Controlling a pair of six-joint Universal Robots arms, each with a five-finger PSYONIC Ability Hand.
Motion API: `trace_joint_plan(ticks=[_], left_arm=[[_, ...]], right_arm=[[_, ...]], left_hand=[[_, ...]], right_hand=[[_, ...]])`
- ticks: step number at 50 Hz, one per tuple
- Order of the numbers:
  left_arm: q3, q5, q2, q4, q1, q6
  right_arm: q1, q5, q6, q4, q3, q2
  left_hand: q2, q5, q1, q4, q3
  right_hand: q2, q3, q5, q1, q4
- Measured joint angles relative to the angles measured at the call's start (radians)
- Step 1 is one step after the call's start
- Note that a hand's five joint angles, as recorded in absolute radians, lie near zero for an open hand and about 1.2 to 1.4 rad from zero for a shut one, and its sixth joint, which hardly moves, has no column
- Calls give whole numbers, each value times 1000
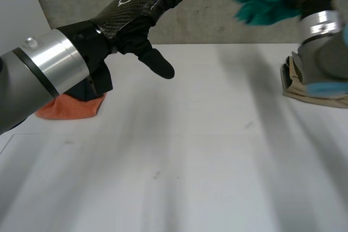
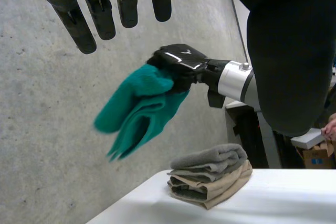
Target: Fold the laundry.
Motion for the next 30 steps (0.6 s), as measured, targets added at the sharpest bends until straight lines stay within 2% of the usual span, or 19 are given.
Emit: trace_joint_plan(ticks=[4,9,12,14,17,19,23,26,28,30], left_arm=[[-9,-2,-7,15,-6,-11],[-33,-3,-32,31,-25,-10],[-43,-3,-45,35,-34,-4],[-54,-5,-62,39,-47,5],[-61,-6,-72,40,-54,11],[-72,-8,-86,41,-62,20],[-83,-9,-95,42,-66,28],[-85,-8,-97,43,-67,30],[-83,-8,-97,42,-67,33],[-79,-8,-95,42,-68,32]], right_arm=[[-108,-39,34,-22,-51,46],[-283,-152,71,-51,-142,198],[-340,-205,77,-59,-165,268],[-412,-289,79,-67,-181,367],[-448,-345,78,-71,-181,421],[-495,-439,75,-73,-167,491],[-535,-547,72,-71,-143,540],[-544,-571,72,-69,-136,544],[-553,-586,74,-58,-126,531],[-555,-577,78,-48,-121,511]], left_hand=[[0,0,0,0,0],[0,0,0,0,0],[0,0,0,0,0],[0,0,0,0,0],[0,0,0,0,0],[0,0,0,0,0],[0,0,0,0,0],[0,0,0,0,0],[0,0,0,0,0],[0,0,0,0,0]], right_hand=[[0,1,6,0,1],[0,8,6,0,2],[0,8,6,0,3],[0,10,6,0,3],[0,10,6,0,3],[0,12,20,0,3],[0,21,63,0,3],[0,21,70,0,3],[-198,-176,-122,-88,-201],[-545,-524,-421,-414,-554]])
